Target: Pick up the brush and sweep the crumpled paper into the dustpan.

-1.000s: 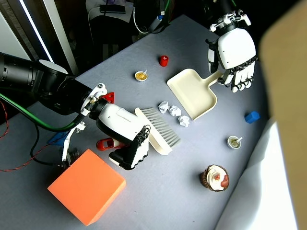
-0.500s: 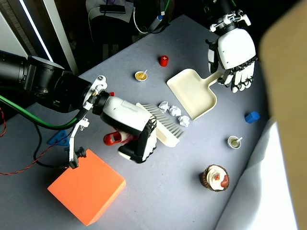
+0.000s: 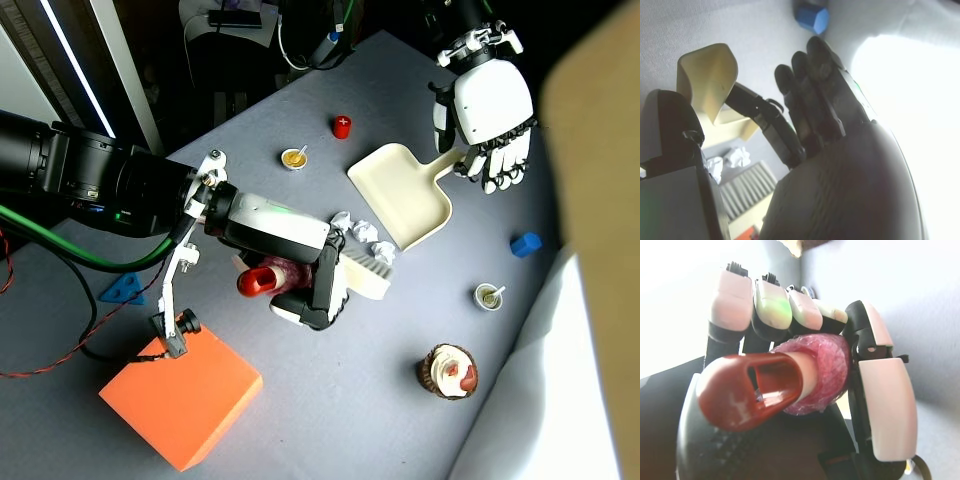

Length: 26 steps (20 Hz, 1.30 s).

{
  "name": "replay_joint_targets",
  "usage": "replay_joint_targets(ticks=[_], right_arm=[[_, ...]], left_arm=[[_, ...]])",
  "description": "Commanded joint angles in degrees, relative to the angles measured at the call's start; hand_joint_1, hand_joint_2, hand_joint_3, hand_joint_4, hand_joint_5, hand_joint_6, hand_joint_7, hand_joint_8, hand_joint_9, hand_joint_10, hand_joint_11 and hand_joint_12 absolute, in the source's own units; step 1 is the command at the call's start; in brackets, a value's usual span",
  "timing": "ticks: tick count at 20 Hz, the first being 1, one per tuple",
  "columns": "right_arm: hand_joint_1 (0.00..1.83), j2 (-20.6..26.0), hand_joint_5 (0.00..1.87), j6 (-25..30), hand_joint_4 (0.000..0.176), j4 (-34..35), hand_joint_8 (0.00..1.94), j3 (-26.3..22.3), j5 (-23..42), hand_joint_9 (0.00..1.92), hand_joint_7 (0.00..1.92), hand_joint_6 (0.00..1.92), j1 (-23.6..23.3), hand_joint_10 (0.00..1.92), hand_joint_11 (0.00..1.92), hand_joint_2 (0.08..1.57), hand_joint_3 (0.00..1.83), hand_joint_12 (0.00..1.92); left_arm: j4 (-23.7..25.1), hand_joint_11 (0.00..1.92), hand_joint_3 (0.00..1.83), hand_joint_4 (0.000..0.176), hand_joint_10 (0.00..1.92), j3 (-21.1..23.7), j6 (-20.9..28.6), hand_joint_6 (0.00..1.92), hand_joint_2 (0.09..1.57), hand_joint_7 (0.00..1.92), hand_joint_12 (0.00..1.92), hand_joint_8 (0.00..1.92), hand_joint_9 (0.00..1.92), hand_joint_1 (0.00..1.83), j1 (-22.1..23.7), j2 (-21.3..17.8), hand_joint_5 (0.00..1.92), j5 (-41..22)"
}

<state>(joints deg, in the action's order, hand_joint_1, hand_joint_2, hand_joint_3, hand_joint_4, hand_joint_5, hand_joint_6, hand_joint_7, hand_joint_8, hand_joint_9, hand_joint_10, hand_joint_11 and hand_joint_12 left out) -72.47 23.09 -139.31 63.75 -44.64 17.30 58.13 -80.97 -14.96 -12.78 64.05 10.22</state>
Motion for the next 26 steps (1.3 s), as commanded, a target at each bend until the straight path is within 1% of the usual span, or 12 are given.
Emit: replay_joint_targets(ticks=[1,2,6,8,9,11,14,16,18,22,24,26], right_arm=[[0.69,0.78,1.05,-1.58,0.069,-3.85,1.94,-0.30,-4.92,1.36,1.26,1.92,-0.99,1.92,1.43,1.35,0.00,1.92],[0.69,0.78,1.06,-3.38,0.068,-3.64,1.94,-0.61,-4.24,1.37,1.27,1.92,-1.38,1.92,1.42,1.35,0.00,1.92],[0.70,0.78,1.08,-13.44,0.063,-1.17,1.94,-1.36,-2.92,1.39,1.29,1.92,-2.29,1.92,1.45,1.33,0.00,1.92],[0.69,1.16,1.06,-15.59,0.061,-2.16,1.94,-1.94,-2.16,1.38,1.27,1.92,-2.30,1.92,1.43,1.33,0.00,1.92],[0.67,1.33,1.06,-16.54,0.060,-2.49,1.94,-2.14,-2.06,1.38,1.27,1.92,-2.40,1.92,1.43,1.34,0.00,1.92],[0.66,1.57,1.06,-19.34,0.057,-2.34,1.94,-2.51,-1.90,1.40,1.28,1.92,-2.98,1.92,1.45,1.35,0.00,1.92],[0.63,1.43,1.06,-24.31,0.055,3.47,1.94,-2.83,-1.86,1.39,1.27,1.92,-4.45,1.92,1.44,1.37,0.00,1.92],[0.63,1.21,1.05,-28.49,0.053,8.95,1.94,-3.19,-1.88,1.38,1.26,1.92,-5.32,1.92,1.45,1.37,0.00,1.92],[0.62,1.18,1.08,-31.00,0.051,13.43,1.94,-4.06,-1.88,1.39,1.28,1.92,-6.36,1.92,1.46,1.37,0.00,1.92],[0.61,0.92,1.08,-36.50,0.050,22.05,1.94,-5.84,-1.30,1.38,1.27,1.92,-8.25,1.92,1.45,1.38,0.00,1.92],[0.60,0.69,1.09,-37.46,0.049,23.64,1.94,-6.23,-1.23,1.38,1.28,1.92,-8.96,1.92,1.44,1.38,0.00,1.92],[0.59,0.31,1.09,-38.88,0.049,25.28,1.94,-6.51,-1.79,1.37,1.27,1.92,-9.51,1.92,1.44,1.39,0.00,1.92]], left_arm=[[1.65,0.55,0.00,0.000,0.00,-0.01,-0.46,0.79,1.07,0.67,0.02,0.00,0.57,1.15,0.69,-0.72,1.09,-1.60],[1.66,0.54,0.00,0.000,0.01,0.00,-0.47,0.75,1.06,0.70,0.02,0.01,0.60,1.16,0.69,-0.72,1.11,-1.60],[1.66,0.55,0.00,0.000,0.00,0.01,-0.48,0.77,1.06,0.64,0.02,0.00,0.56,1.16,0.72,-0.72,1.10,-1.60],[1.66,0.51,0.00,0.000,0.00,0.01,-0.54,0.81,1.07,0.63,0.00,0.00,0.53,1.15,0.72,-0.72,1.08,-1.60],[1.66,0.52,0.00,0.000,0.00,0.01,-0.54,0.76,1.06,0.65,0.01,0.00,0.55,1.17,0.71,-0.71,1.11,-1.60],[1.66,0.52,0.00,0.000,0.00,0.01,-0.52,0.79,1.07,0.65,0.00,0.00,0.55,1.15,0.71,-0.71,1.09,-1.60],[1.66,0.49,0.00,0.000,0.00,0.00,-0.43,0.75,1.06,0.66,0.00,0.00,0.55,1.15,0.70,-0.71,1.12,-1.60],[1.66,0.53,0.00,0.000,0.00,-0.01,-0.15,0.75,1.06,0.67,0.02,0.00,0.57,1.16,0.69,-0.71,1.11,-1.60],[1.66,0.50,0.00,0.000,0.00,-0.01,-0.12,0.80,1.07,0.64,0.01,0.00,0.55,1.15,0.62,-0.71,1.09,-1.62],[1.66,0.52,0.00,0.000,0.00,-0.02,-0.15,0.79,1.07,0.62,0.01,0.00,0.54,1.14,0.50,-0.71,1.09,-1.63],[1.66,0.52,0.00,0.000,0.00,-0.02,-0.17,0.74,1.06,0.66,0.01,0.00,0.55,1.16,0.47,-0.71,1.12,-1.64],[1.67,0.50,0.00,0.000,0.00,-0.02,-0.17,0.77,1.06,0.64,0.01,0.00,0.54,1.15,0.42,-0.72,1.11,-1.64]])
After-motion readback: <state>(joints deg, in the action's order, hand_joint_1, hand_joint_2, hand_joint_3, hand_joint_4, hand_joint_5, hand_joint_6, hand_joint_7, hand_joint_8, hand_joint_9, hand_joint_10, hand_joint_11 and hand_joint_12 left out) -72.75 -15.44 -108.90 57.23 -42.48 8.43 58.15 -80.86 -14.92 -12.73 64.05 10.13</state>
